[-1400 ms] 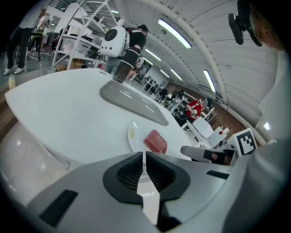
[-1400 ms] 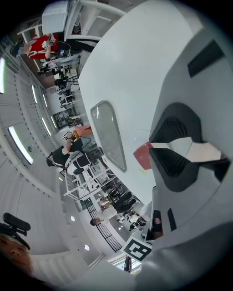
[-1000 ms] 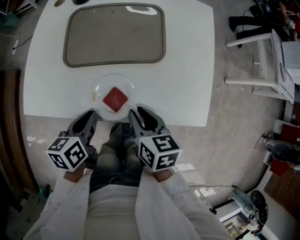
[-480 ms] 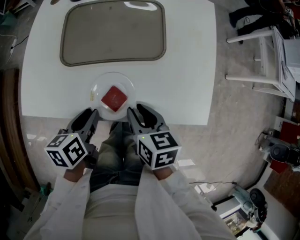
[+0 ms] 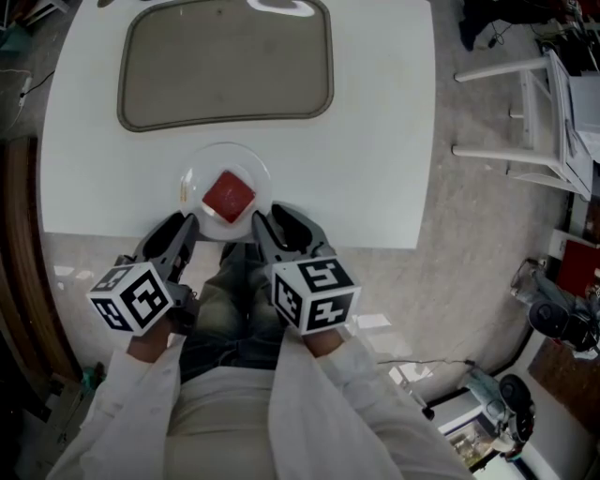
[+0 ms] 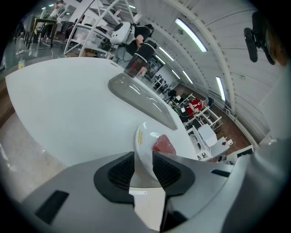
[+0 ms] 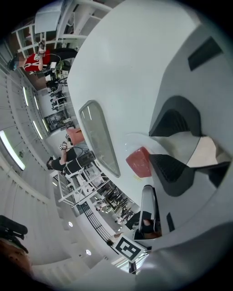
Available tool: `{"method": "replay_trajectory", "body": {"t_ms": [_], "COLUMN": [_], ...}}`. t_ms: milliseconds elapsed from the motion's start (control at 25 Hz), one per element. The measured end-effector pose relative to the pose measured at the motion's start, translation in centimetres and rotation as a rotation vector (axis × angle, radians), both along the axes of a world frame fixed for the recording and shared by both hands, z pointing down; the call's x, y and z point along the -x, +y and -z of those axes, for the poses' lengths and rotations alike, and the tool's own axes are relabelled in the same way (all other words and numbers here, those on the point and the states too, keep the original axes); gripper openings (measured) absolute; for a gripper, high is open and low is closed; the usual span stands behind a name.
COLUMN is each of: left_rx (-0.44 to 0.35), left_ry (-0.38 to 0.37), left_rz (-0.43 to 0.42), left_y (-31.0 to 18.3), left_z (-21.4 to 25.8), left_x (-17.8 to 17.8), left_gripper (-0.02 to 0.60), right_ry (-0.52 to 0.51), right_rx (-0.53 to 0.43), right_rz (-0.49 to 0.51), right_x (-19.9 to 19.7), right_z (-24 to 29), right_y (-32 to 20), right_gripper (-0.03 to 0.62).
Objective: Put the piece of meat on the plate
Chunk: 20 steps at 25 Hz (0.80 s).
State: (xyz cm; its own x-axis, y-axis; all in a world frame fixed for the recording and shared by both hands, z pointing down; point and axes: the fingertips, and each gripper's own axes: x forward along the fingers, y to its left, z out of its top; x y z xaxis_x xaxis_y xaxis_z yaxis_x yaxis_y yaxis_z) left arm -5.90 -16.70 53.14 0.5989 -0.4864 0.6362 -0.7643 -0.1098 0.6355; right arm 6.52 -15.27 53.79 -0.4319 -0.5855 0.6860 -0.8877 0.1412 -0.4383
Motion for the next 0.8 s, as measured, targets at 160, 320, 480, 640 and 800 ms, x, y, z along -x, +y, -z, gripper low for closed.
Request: {"method": "replay_trajectory", "body": {"t_ms": [160, 320, 480, 640, 800], "left_rx": [0.009, 0.012, -0.003, -0.040, -0.043], "left_ry": [0.003, 0.001, 0.001, -0.030, -0.024], "left_rz": [-0.004, -0.006, 0.004, 0.004, -0.002], "left_y": [-0.15, -0.37, -0.59, -0.54, -0.61], "left_z": [-0.20, -0.37, -0.44, -0.54, -0.60], "left_x": [-0.12, 0.01, 0.08, 0.07, 0.17], "left_gripper": [0.107, 0.106, 0.104, 0.082, 0.067], "right_ry": [-0.008, -0.022, 0.000, 0.019, 0.027], "right_rx": [0.008, 0.020, 0.025, 0.012, 0.012], "right_rz": [-0.007, -0.040, -0.039, -0.047, -0.053], "right_x": [0.15, -0.03, -0.12, -0.25, -0.20], "right_z": [-0.21, -0.33, -0.55, -0.53, -0.54], "right_y": [-0.05, -0.24, -0.40, -0.25, -0.24], "right_gripper": [0.109, 0.109, 0.107, 0.107, 0.107]}}
